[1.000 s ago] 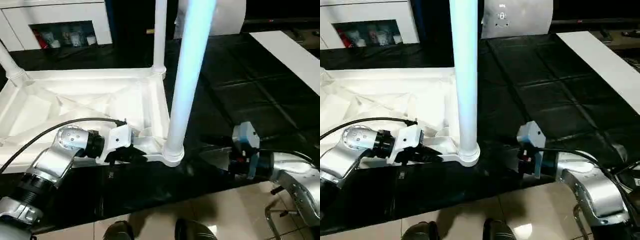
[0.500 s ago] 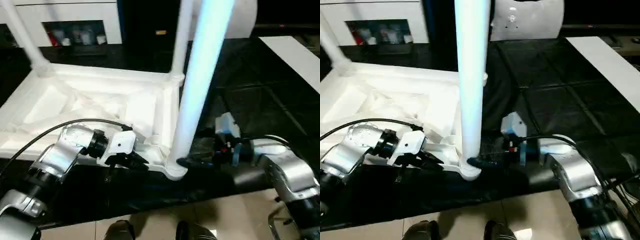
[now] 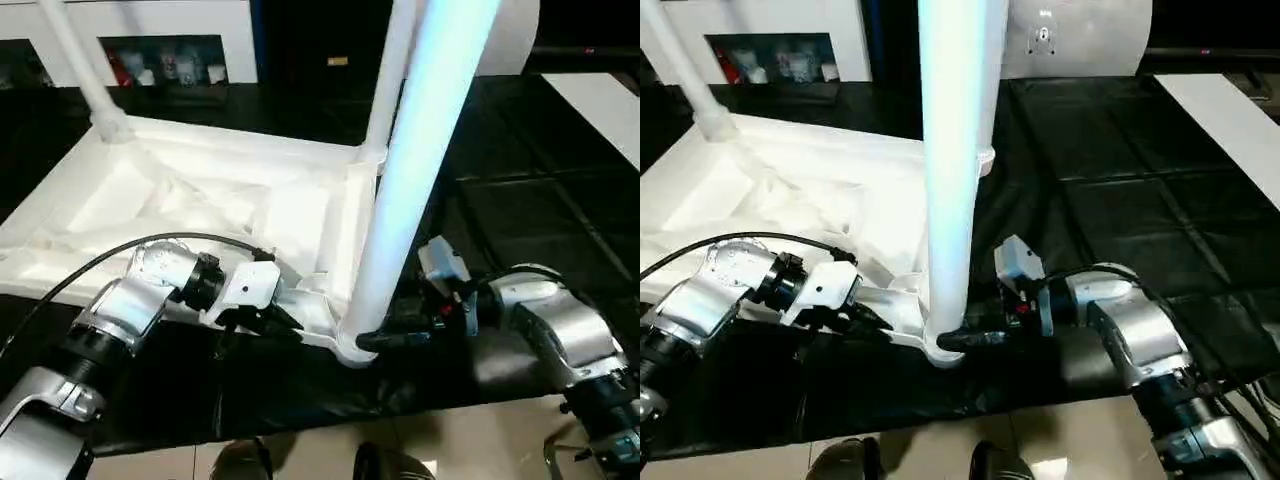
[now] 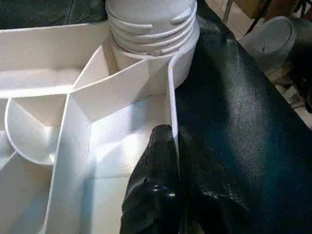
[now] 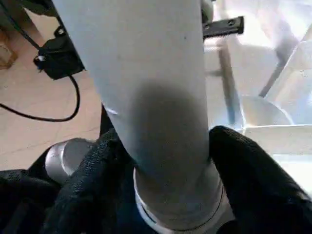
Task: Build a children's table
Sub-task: Rotate leg to tighten
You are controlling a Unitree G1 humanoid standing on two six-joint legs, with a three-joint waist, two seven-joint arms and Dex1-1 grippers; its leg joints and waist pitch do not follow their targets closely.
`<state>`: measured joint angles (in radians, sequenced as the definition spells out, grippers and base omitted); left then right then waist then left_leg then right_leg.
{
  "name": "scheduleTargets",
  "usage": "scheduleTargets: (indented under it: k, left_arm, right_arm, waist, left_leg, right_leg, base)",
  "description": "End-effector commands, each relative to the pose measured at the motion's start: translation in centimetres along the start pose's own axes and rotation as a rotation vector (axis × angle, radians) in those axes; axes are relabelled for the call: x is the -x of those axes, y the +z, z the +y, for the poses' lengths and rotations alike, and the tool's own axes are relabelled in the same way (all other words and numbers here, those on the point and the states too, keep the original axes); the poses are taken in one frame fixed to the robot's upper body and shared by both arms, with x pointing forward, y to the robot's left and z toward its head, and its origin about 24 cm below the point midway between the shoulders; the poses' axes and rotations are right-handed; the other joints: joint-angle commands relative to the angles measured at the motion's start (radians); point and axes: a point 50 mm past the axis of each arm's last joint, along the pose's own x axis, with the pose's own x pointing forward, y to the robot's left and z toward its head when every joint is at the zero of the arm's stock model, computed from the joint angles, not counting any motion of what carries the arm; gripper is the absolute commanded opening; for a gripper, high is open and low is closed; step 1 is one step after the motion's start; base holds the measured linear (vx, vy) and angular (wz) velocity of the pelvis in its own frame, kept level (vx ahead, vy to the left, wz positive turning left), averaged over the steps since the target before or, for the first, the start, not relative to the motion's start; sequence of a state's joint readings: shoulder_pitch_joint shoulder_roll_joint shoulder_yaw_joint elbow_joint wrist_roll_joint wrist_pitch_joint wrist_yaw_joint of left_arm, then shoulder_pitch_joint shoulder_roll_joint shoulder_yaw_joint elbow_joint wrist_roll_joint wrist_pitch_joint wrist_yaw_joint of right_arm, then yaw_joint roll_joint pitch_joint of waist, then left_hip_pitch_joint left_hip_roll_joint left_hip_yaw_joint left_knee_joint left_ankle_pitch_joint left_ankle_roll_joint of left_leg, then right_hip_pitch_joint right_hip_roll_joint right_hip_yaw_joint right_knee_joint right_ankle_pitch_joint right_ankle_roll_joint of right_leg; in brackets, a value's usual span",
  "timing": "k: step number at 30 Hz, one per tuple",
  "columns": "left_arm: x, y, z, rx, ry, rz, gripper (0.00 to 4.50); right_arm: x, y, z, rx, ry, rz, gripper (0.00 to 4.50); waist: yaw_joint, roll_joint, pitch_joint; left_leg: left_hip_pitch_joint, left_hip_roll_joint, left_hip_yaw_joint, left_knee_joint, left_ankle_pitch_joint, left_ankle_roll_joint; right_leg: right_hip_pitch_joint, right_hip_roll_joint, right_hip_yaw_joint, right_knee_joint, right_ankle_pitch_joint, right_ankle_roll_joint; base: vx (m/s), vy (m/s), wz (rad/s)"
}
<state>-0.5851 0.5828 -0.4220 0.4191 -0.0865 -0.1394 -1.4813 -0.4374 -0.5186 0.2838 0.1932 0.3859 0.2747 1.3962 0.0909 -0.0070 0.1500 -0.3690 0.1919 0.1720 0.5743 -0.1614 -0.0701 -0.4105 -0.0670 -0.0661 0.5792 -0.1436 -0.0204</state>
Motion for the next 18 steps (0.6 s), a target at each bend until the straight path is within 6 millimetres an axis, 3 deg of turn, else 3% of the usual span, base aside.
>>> scheduleTargets:
  k: [1,5,13,18]
  left_arm:
    - [-0.8,-0.1,-0.4,-0.026,-0.081,0.038,0.0]
    - [-0.7,-0.1,-0.4,-0.011,-0.083,0.035,0.0]
    - [-0.5,0.1,-0.1,0.053,-0.046,0.003,0.0]
    - [-0.3,0.4,0.9,0.143,0.095,0.0,0.0]
  right_arm:
    - [-0.1,0.0,0.0,-0.005,0.03,0.018,2.58]
    - [-0.4,-0.1,-0.2,-0.025,0.057,0.022,2.28]
    - [-0.8,-0.2,0.2,-0.062,0.097,0.002,2.1]
    - [-1.0,-0.1,-0.1,-0.067,-0.063,-0.05,2.1]
  waist:
    - [-0.01,0.008,-0.058]
    - [-0.01,0.008,-0.055]
    - [-0.01,0.011,-0.042]
    - [-0.013,0.014,-0.032]
  left_leg:
    - [0.02,0.042,-0.012,-0.076,-0.322,0.032]
    - [0.019,0.043,-0.012,-0.079,-0.329,0.029]
    - [0.021,0.042,-0.014,-0.085,-0.351,0.026]
    - [0.023,0.043,-0.018,-0.091,-0.38,0.015]
  right_leg:
    - [0.036,-0.076,0.051,-0.07,-0.427,-0.208]
    - [0.036,-0.075,0.052,-0.069,-0.419,-0.214]
    - [0.029,-0.08,0.054,-0.083,-0.519,-0.182]
    - [0.024,-0.083,0.055,-0.091,-0.582,-0.164]
  base:
    - [0.0,0.0,0.0]
    - [0.0,0.0,0.0]
    - [0.0,0.0,0.0]
    - [0.0,0.0,0.0]
